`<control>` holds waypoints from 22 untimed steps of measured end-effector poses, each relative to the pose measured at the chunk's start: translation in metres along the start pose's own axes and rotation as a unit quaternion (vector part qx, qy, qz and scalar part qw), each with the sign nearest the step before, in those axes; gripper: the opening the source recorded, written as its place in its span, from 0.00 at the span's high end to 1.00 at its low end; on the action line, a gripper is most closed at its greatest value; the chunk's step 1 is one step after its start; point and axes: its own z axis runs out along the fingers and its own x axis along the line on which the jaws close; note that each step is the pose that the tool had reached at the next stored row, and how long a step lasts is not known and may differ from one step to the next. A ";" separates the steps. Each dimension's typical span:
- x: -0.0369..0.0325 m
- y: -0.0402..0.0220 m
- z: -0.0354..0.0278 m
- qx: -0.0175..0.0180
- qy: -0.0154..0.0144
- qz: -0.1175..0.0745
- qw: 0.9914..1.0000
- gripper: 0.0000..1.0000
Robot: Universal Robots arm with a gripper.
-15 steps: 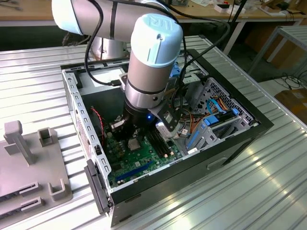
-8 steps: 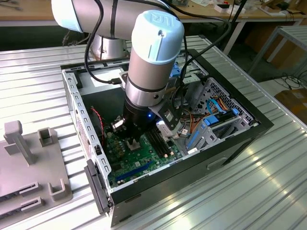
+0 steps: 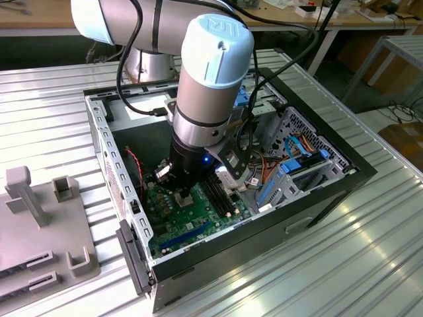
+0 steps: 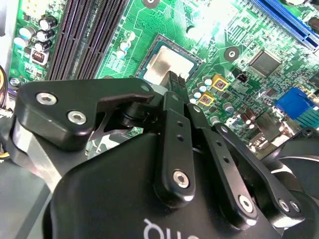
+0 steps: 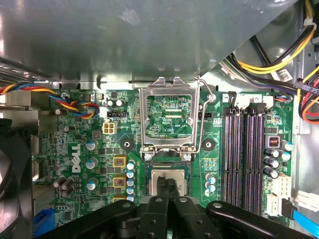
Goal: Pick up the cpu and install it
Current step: 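Place the cpu into insertion slot, then close the cpu cover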
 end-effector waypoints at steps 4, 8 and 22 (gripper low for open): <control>0.0000 0.0000 0.0000 0.000 0.001 0.000 1.000 0.89; 0.0000 0.0000 0.0000 0.000 0.001 0.000 1.000 0.89; -0.0133 -0.0003 0.0001 0.000 0.001 0.000 1.000 0.89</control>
